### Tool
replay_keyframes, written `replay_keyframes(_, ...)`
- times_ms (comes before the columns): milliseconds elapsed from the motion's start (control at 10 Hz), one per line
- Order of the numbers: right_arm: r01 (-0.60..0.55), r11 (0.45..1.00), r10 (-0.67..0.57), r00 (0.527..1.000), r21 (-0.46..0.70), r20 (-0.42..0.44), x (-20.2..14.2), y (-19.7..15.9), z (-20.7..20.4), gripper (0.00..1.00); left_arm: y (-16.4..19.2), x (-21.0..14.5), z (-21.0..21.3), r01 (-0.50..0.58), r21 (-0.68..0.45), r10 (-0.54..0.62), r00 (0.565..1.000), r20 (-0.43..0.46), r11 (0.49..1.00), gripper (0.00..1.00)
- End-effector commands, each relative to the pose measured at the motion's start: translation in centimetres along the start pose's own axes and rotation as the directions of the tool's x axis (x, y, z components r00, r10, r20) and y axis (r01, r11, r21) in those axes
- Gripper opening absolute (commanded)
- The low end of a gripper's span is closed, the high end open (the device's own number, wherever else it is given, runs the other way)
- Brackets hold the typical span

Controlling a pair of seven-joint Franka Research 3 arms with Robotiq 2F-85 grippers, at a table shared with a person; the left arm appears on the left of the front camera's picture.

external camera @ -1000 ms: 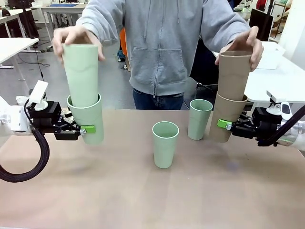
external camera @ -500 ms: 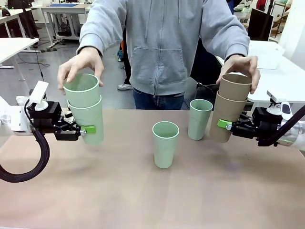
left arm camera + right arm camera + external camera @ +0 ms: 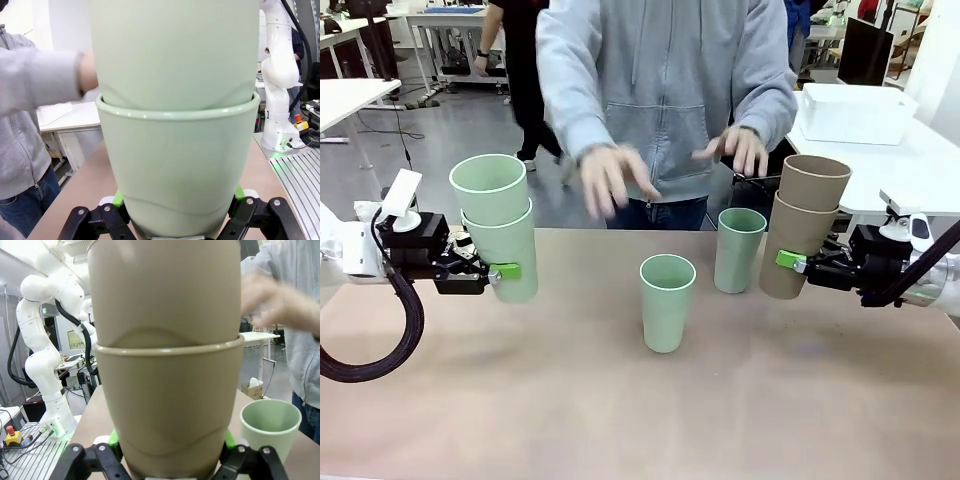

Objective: Stack the cups and store them in the basket.
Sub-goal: Place the stack of Reusable plastic cups into the Pantry Basket.

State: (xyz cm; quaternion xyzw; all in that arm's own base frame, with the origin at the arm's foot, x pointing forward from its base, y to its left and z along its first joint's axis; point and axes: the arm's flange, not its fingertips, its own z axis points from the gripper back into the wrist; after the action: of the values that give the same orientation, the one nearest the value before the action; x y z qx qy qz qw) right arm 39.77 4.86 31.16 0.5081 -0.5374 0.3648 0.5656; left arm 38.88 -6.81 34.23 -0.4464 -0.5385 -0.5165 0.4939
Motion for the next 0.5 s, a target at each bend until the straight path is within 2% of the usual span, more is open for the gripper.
replay_keyframes(0,-0.009,1.000,0.009,1.000,0.002,0.003,0.19,0.04,-0.08,0.84,0.02,0.34,-0.07,0.008,0.001,-0.008,1.000,0.004,1.000,0.85)
replay_keyframes(400,-0.009,1.000,0.009,1.000,0.002,0.003,0.19,0.04,-0.08,0.84,0.02,0.34,-0.07,0.008,0.001,-0.008,1.000,0.004,1.000,0.85)
